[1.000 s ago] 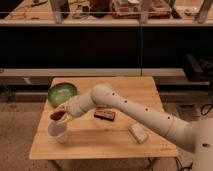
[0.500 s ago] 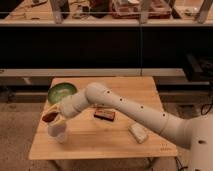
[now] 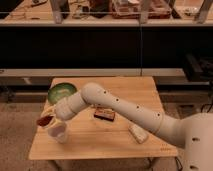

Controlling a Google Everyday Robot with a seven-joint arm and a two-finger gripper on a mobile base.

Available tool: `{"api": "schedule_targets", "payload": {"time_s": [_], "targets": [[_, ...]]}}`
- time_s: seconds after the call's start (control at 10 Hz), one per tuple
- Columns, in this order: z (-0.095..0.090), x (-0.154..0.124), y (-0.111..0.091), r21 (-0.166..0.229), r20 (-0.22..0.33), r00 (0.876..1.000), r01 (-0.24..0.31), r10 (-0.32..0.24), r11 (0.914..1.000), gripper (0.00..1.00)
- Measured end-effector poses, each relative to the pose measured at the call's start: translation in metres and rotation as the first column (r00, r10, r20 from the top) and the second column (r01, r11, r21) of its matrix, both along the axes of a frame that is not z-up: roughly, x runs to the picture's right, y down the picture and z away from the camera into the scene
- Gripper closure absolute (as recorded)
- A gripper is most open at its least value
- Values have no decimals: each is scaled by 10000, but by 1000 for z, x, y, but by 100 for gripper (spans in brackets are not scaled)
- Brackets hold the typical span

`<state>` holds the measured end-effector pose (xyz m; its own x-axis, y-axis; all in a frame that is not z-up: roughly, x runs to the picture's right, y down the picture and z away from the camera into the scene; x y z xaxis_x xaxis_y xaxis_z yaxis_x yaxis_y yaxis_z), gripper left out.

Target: Place the pepper in the ceramic cup

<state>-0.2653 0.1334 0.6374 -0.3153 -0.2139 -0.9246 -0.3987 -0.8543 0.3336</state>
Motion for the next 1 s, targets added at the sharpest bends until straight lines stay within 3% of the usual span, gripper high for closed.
{"api": "schedule_targets", "payload": {"time_s": [0.4,1.0], "targets": [[10,-1,3,-319,-76,10000,27,-30,9995,21],[9,3,6,-539,48,9999,120,-117,9985,20]]}}
